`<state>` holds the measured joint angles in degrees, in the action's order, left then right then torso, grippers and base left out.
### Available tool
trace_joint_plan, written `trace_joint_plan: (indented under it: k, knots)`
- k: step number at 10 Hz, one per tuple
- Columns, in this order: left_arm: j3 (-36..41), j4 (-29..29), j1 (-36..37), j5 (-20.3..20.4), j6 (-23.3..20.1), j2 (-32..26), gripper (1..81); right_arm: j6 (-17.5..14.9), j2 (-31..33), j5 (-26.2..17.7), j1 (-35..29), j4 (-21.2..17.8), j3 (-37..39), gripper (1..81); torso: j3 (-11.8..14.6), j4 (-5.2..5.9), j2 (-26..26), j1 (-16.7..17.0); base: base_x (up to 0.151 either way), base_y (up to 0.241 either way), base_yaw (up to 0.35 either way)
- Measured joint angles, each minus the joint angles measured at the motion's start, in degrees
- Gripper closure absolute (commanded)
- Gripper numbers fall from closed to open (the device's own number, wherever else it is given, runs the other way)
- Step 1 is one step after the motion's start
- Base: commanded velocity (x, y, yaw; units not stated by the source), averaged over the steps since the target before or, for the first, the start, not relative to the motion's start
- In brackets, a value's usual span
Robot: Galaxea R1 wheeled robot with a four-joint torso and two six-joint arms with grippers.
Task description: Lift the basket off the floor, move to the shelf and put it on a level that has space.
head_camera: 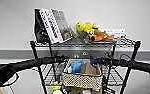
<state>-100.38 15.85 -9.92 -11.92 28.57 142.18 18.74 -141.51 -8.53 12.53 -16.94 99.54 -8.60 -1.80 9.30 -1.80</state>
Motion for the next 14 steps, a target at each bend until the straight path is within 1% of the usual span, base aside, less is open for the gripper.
trace_joint_plan:
  k: [3,7,10,12,14]
  knots:
    - [2.1,0.0,0.0,0.0,0.0,-2.3,1.0,0.0,0.7,0.0,0.0,0.0,-0.6,1.0,0.0,0.00,0.0,0.0,0.000,0.000,0.000]
    - [6.5,0.0,-0.2,0.1,-0.2,-8.1,1.0,0.0,8.0,0.2,0.1,0.0,-5.9,1.0,0.0,0.00,0.0,0.0,0.000,0.000,0.000]
    - [11.2,-1.0,-1.2,0.3,-0.2,-13.2,1.0,-0.3,11.8,1.0,1.9,0.1,-10.9,1.0,0.0,0.00,0.0,0.0,0.000,0.000,0.000]
    - [16.1,-1.4,-1.6,0.4,-0.3,-15.8,1.0,-0.3,13.6,2.0,2.7,0.0,-14.3,1.0,0.0,0.00,0.0,0.0,0.000,0.000,0.000]
    - [21.1,-2.2,-3.5,0.5,-0.2,-18.4,1.0,-0.4,17.1,2.8,4.6,0.1,-17.8,1.0,0.0,0.00,0.0,0.0,0.000,0.000,0.000]
